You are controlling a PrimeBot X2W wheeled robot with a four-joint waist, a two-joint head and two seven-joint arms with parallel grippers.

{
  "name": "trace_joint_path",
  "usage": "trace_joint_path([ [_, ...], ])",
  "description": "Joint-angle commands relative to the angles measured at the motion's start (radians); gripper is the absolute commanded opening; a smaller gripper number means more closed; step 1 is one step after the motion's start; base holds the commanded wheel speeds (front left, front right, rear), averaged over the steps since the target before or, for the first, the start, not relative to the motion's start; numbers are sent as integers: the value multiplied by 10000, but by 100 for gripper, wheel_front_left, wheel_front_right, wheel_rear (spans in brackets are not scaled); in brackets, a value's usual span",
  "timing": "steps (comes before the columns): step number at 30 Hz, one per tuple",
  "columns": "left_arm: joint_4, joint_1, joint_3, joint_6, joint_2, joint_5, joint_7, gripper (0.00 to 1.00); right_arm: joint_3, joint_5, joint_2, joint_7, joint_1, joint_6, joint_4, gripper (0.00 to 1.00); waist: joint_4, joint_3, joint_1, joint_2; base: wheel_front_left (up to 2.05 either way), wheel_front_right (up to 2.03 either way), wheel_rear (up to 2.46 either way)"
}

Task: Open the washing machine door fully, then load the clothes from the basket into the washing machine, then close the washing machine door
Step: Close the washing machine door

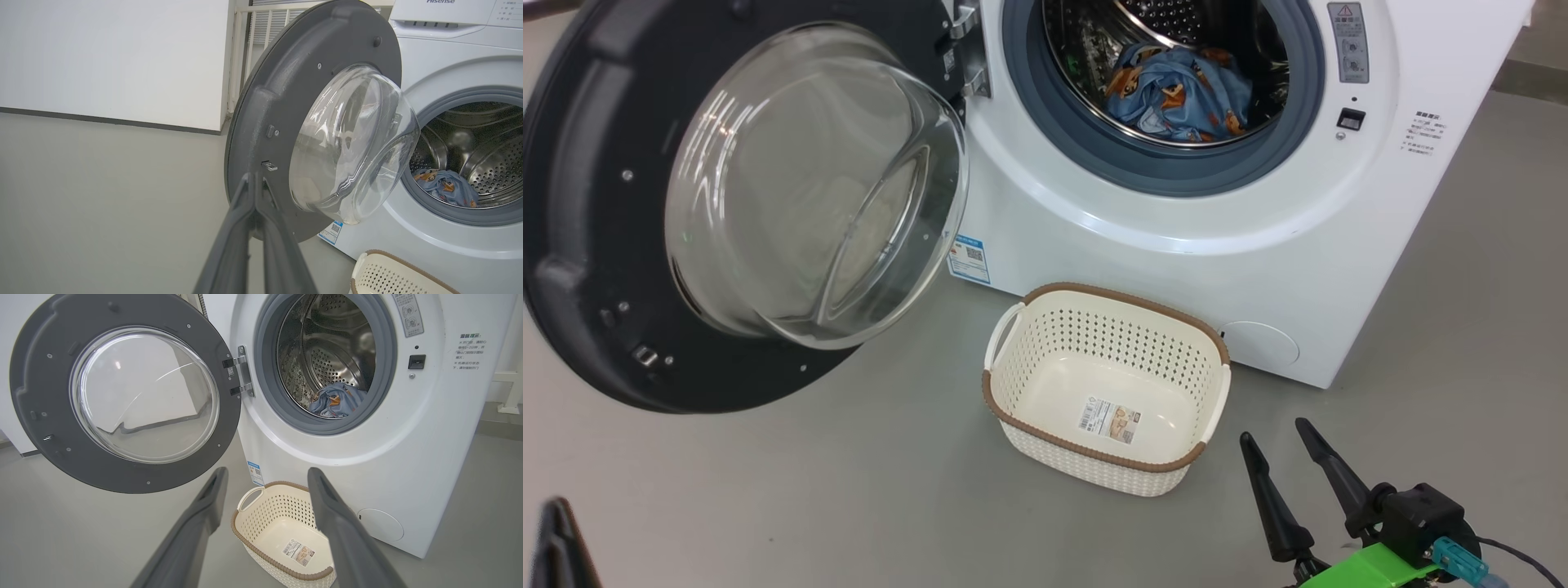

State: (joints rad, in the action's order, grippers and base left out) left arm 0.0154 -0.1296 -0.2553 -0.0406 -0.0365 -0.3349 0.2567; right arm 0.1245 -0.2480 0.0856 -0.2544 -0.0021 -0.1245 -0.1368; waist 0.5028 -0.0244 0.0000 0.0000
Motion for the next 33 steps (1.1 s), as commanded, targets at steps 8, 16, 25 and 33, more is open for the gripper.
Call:
trace_joint_path([
  [8, 58, 1794, -1153, -613, -593, -570, 51, 0, 270, -5, 32, -74, -338, -62, 312, 100, -214, -138, 0, 0, 0, 0, 0],
  [16, 1248, 3393, -1617, -820, -1635, -2067, -227, 0, 327, -37, 106, -74, -455, -62, 313, 100, -453, -301, 0, 0, 0, 0, 0],
  [25, 2865, 4974, -1891, -889, -2758, -4270, -1540, 0, 411, -45, 183, -74, -566, -62, 322, 100, -764, -514, 0, 0, 0, 0, 0],
  [33, 4729, 6488, -2630, -898, -3529, -6496, -2609, 0, 488, -96, 317, -51, -709, -62, 301, 100, -1124, -776, 0, 0, 0, 0, 0],
])
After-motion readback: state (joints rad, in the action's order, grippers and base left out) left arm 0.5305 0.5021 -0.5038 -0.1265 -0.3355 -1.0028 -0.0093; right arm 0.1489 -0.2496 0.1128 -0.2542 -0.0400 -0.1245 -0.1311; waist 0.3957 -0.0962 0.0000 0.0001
